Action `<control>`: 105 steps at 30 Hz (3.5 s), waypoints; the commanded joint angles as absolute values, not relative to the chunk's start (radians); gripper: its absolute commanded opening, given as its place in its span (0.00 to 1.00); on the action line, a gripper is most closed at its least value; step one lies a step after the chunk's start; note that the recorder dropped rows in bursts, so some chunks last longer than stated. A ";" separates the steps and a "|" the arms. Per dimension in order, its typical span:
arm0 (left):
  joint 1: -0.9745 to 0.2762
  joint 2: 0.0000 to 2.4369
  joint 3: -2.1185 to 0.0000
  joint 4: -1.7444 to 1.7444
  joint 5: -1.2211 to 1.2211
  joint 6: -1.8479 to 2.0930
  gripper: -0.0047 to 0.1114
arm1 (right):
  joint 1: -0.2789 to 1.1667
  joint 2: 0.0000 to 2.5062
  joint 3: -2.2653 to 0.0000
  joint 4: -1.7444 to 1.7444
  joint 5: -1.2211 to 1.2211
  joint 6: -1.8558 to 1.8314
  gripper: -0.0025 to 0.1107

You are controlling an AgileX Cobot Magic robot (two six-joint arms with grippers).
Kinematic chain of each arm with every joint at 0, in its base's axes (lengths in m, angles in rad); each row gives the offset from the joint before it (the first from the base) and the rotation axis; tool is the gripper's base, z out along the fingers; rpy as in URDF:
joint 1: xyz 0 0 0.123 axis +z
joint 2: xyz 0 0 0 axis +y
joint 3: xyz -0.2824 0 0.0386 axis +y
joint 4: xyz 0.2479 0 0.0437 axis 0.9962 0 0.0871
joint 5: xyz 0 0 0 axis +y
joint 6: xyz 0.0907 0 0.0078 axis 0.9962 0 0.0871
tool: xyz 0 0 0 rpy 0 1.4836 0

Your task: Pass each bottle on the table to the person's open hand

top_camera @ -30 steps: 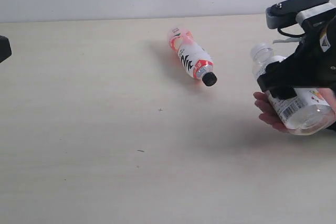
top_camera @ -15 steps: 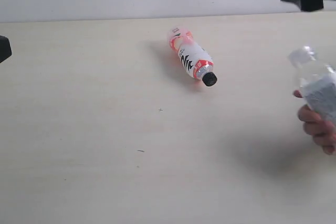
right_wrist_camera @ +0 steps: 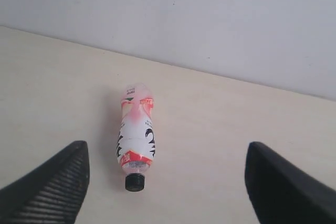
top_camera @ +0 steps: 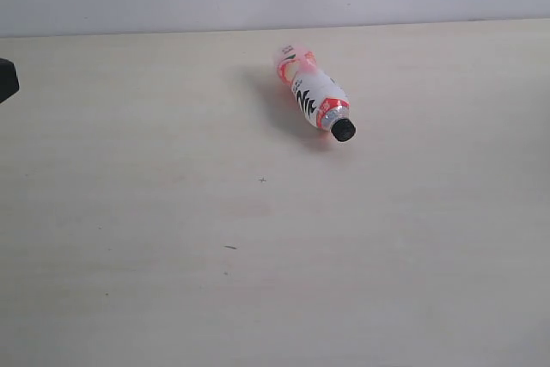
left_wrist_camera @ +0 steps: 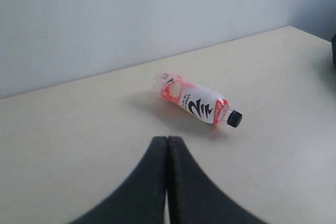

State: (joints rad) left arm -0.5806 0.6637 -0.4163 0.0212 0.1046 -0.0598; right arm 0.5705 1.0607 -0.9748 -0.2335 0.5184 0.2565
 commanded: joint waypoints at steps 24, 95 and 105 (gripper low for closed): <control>-0.579 0.659 -0.413 0.025 0.101 -0.058 0.05 | 0.569 2.119 -1.856 -0.013 0.896 -0.081 0.70; -0.579 0.659 -0.413 0.025 0.101 -0.058 0.05 | 0.553 1.206 -0.990 0.040 0.836 0.037 0.02; -0.579 0.659 -0.413 0.025 0.101 -0.058 0.05 | 0.553 1.177 -0.747 -0.159 0.777 0.264 0.02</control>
